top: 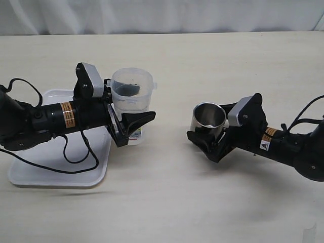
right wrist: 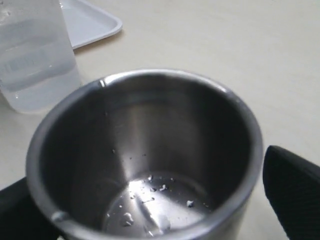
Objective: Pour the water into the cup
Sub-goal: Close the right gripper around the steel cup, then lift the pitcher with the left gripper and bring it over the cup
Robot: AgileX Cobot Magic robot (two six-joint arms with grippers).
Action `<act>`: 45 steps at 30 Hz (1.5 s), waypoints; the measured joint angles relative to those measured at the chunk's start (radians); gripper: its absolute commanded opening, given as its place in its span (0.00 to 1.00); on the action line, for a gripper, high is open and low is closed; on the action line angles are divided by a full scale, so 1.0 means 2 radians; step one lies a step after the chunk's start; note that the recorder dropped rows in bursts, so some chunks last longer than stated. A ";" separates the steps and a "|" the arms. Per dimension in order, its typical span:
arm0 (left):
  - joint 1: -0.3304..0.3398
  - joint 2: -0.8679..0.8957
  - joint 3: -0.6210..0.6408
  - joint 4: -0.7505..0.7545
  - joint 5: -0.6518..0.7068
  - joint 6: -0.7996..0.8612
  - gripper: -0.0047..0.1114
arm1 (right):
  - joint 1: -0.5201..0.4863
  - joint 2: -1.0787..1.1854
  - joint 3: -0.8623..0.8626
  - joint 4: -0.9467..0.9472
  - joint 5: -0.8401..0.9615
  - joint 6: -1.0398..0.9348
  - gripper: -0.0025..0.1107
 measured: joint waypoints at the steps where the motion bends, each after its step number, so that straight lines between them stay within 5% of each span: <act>1: 0.000 0.000 0.000 0.000 0.000 0.000 0.04 | 0.000 0.001 0.000 0.000 -0.001 0.000 0.85; 9: 0.000 0.000 0.000 0.000 0.000 0.000 0.04 | 0.000 0.007 -0.007 0.000 -0.005 0.000 0.84; 12: 0.000 0.000 0.000 0.000 0.000 0.000 0.04 | 0.000 0.007 -0.007 0.000 -0.005 0.001 0.76; 19: 0.000 0.000 0.000 0.000 0.000 0.000 0.04 | 0.000 0.007 -0.007 -0.001 -0.007 0.000 0.06; 29: 0.000 0.001 -0.016 -0.045 0.008 0.000 0.04 | 0.000 0.007 -0.082 -0.089 -0.006 0.073 0.06; 45: 0.000 0.002 -0.158 -0.048 0.076 -0.059 0.04 | 0.006 0.008 -0.166 -0.133 0.056 0.152 0.06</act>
